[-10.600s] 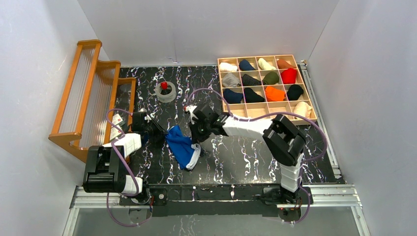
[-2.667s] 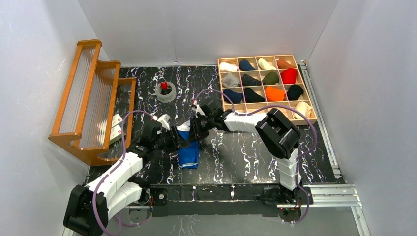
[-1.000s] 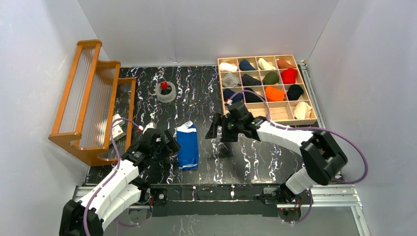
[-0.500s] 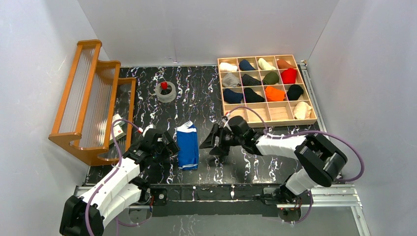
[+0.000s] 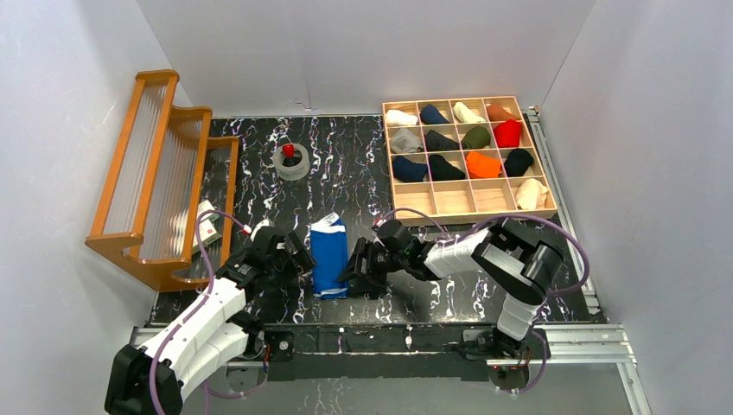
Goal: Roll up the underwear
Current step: Pick up the underwear from the center of the board.
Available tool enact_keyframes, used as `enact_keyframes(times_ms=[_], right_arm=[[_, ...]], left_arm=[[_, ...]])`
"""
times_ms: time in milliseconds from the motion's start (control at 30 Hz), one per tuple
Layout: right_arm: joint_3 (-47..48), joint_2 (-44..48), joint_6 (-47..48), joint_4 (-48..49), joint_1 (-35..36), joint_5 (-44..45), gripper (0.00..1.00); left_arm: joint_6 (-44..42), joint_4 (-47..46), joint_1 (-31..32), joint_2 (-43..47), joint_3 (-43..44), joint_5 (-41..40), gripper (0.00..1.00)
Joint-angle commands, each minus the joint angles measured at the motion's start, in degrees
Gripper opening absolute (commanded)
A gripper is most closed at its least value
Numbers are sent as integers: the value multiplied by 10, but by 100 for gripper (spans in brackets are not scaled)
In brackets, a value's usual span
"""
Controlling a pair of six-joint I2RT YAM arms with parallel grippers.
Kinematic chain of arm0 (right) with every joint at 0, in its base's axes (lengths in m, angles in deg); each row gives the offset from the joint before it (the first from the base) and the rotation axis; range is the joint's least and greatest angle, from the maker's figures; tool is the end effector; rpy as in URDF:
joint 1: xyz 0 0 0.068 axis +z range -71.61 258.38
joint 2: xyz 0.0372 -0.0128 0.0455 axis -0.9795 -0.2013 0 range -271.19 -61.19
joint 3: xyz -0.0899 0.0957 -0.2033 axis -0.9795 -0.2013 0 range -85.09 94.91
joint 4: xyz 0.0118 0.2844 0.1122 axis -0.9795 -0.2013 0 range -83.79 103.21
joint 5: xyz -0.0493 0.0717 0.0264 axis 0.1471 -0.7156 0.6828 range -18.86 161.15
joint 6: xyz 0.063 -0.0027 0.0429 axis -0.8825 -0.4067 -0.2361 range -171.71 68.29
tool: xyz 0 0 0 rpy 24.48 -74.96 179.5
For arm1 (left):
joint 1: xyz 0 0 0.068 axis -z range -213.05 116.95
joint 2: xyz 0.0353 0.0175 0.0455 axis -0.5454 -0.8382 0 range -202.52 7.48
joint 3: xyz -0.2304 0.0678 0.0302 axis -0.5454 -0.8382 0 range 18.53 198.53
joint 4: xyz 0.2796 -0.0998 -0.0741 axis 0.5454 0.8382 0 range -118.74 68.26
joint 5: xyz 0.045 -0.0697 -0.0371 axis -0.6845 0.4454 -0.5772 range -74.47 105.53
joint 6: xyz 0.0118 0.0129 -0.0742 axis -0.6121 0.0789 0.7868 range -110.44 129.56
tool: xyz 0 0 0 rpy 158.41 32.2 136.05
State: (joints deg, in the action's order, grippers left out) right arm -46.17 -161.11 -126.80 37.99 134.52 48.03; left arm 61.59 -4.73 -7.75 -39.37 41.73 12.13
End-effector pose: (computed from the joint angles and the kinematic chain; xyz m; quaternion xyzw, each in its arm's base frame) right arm 0.1805 0.3145 0.0369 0.0545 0.8768 0.4773 0.0202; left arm 0.2242 -0.1017 0.1183 -0.2259 0.9044 -0.2040 0.2992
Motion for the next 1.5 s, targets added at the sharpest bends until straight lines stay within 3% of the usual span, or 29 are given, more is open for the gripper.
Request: enact_keyframes(times_ms=[0, 233, 533, 667, 1033, 1167, 1467], right_arm=[[3, -31, -20, -1, 5, 14, 69], [-11, -55, -51, 9, 11, 22, 57], [17, -84, -33, -18, 11, 19, 52], [21, -90, -25, -21, 8, 15, 38], [58, -80, 83, -76, -20, 2, 27], [63, -77, 125, -81, -37, -25, 14], [87, -83, 201, -137, -59, -57, 15]], left_arm=[[-2, 13, -2, 7, 5, 2, 98], [-3, 10, -2, 1, 5, 6, 98], [-4, 7, -2, -3, 0, 18, 98], [1, 8, -2, 0, -10, 28, 97], [9, -27, -2, -22, -43, 101, 94], [13, -53, -2, -17, -61, 129, 90], [7, -129, 0, -46, -99, 207, 72]])
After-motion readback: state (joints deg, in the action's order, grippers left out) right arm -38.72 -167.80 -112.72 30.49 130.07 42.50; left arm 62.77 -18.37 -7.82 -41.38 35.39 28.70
